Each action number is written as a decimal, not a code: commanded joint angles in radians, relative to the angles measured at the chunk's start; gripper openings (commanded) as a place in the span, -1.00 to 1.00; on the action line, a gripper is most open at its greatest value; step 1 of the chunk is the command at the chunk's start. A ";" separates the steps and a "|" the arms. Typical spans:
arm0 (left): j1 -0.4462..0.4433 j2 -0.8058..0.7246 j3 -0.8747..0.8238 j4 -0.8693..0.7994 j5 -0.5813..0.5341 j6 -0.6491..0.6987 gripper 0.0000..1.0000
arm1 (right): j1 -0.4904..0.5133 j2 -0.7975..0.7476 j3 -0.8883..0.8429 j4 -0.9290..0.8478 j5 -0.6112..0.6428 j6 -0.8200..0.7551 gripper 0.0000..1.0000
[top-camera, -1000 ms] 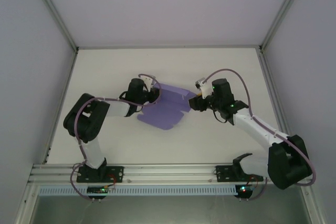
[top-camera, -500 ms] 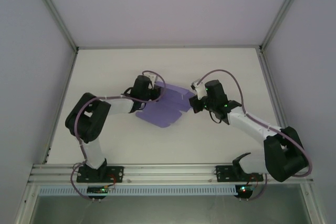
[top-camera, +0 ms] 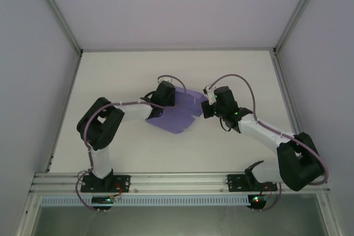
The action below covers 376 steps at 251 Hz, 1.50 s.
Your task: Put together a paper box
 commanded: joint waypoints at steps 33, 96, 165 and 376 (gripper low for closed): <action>0.055 0.098 0.045 -0.359 -0.572 -0.095 -1.00 | 0.003 -0.050 -0.001 -0.035 0.078 0.015 -1.00; 0.054 0.039 -0.034 -0.167 -0.353 -0.002 -1.00 | 0.002 -0.051 0.000 -0.040 0.041 0.015 -1.00; 0.054 -0.073 -0.119 -0.005 -0.057 -0.005 -1.00 | -0.030 -0.055 -0.004 -0.035 -0.016 0.034 0.20; 0.040 -0.203 -0.153 -0.025 -0.027 -0.069 -1.00 | -0.038 0.213 0.263 -0.016 0.053 0.102 0.99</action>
